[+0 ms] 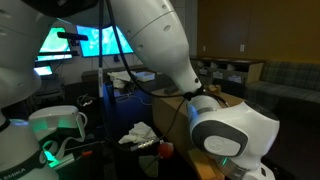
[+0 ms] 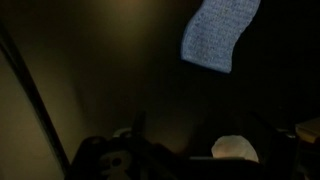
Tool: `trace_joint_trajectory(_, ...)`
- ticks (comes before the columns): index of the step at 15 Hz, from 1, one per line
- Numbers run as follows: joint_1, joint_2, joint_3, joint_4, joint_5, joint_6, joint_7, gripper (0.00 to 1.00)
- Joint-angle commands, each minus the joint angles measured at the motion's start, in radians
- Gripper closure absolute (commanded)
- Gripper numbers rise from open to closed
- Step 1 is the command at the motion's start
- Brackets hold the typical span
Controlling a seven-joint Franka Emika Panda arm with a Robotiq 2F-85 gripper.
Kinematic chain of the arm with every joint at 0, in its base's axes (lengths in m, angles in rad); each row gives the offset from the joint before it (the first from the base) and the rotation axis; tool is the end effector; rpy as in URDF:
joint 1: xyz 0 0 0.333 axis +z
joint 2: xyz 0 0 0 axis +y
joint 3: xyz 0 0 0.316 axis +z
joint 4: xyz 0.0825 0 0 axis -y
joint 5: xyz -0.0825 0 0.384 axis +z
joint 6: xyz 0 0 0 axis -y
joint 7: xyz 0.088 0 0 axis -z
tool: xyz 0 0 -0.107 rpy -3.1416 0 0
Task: Swap the things on the box with the things on the table
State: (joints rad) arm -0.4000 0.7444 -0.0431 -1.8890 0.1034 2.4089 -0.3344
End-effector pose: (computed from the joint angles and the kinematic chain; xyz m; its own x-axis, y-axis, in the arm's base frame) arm 0.5385 -0.2552 0.0907 0.9642 -0.1710 -0.2025 -0.1927 -0.9769 -0.0928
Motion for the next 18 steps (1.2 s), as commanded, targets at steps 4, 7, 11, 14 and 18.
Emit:
trace_joint_trajectory(4,-0.028,0.071,0.026,0.000,0.010,0.005,-0.079,0.00)
trace_joint_trajectory(7,-0.034,0.098,0.034,-0.006,0.008,-0.001,-0.103,0.00)
trace_joint_trajectory(11,-0.042,0.116,0.046,-0.040,0.005,0.017,-0.142,0.00)
trace_joint_trajectory(14,-0.039,0.139,0.046,-0.056,-0.001,0.037,-0.153,0.00)
trace_joint_trajectory(18,-0.038,0.175,0.045,-0.047,0.000,0.074,-0.148,0.00)
